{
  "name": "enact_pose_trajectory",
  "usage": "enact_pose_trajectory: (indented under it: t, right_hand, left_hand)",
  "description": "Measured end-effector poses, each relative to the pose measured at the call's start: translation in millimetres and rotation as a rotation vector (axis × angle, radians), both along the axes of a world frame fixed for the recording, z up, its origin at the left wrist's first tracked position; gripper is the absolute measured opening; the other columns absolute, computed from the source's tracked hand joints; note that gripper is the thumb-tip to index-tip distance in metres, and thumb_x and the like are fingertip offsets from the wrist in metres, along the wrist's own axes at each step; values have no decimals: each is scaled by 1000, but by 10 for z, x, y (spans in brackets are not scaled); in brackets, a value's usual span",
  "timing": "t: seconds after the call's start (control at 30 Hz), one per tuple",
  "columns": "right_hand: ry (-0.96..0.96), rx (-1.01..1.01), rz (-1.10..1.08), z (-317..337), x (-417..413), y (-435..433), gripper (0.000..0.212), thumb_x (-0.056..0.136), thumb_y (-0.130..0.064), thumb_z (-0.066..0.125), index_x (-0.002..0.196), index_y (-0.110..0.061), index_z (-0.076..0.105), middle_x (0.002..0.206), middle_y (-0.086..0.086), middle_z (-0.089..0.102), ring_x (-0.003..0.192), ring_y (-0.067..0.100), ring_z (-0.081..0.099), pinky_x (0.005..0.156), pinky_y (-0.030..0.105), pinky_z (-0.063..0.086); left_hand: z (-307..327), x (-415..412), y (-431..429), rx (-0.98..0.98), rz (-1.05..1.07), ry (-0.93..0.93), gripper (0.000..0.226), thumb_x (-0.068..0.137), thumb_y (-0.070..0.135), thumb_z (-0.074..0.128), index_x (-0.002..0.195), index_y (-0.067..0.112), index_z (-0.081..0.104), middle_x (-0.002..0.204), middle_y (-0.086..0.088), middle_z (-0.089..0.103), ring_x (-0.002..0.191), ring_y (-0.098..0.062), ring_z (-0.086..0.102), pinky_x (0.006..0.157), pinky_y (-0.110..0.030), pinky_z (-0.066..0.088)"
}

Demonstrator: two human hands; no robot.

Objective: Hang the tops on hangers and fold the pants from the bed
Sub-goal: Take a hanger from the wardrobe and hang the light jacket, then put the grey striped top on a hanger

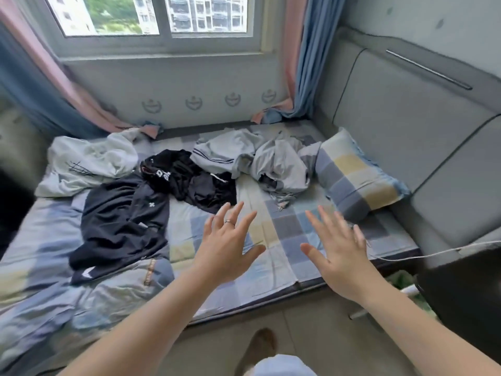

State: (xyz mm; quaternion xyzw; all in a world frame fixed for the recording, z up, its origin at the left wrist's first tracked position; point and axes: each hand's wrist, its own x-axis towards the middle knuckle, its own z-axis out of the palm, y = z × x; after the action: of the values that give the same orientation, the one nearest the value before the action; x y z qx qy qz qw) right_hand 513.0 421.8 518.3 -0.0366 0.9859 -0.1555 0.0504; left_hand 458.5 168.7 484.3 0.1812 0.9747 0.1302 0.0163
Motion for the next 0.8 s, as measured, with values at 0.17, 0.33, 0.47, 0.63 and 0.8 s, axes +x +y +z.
enact_pose_trajectory:
  t: [0.17, 0.33, 0.47, 0.63, 0.8]
  right_hand:
    - [-69, 0, 27, -320, -845, -43, 69, 84, -81, 0, 146, -59, -18, 161, -24, -22, 151, 9, -20, 120, 48, -12]
    - [-164, -11, -3, -581, -1512, 70, 78, 81, -82, -4, 152, -52, -14, 164, -19, -20, 150, 9, -22, 120, 48, -13]
    - [-225, -3, -48, -749, -1901, 180, 83, 77, -81, -4, 154, -49, -12, 164, -18, -21, 151, 12, -21, 120, 50, -11]
    - [-258, 10, -128, -1200, -2478, 259, 79, 81, -79, -2, 153, -50, -14, 163, -19, -23, 151, 12, -22, 120, 50, -11]
    - [-280, 61, -198, -2059, -3388, 165, 68, 97, -68, 17, 155, -47, -10, 165, -16, -18, 152, 14, -19, 120, 50, -11]
  left_hand:
    - [-166, -640, -84, -11, 115, -58, 78, 92, 72, 40, 157, 38, 14, 168, 3, 0, 153, -22, -7, 123, -50, 5]
    - [-397, -1347, -23, 10, 151, -132, 76, 93, 69, 43, 157, 37, 16, 168, 2, 3, 154, -22, -6, 122, -49, 5]
    - [-623, -1930, 78, 14, 131, -155, 76, 93, 70, 42, 157, 37, 18, 168, 3, 6, 153, -21, -4, 121, -47, 5]
    - [-1099, -2799, 189, 26, 88, -142, 75, 91, 70, 43, 156, 37, 22, 167, 2, 12, 153, -21, 0, 121, -47, 8]
    - [-1995, -3814, 89, 12, 48, -175, 75, 91, 70, 42, 155, 37, 23, 167, 2, 13, 154, -23, 2, 121, -47, 10]
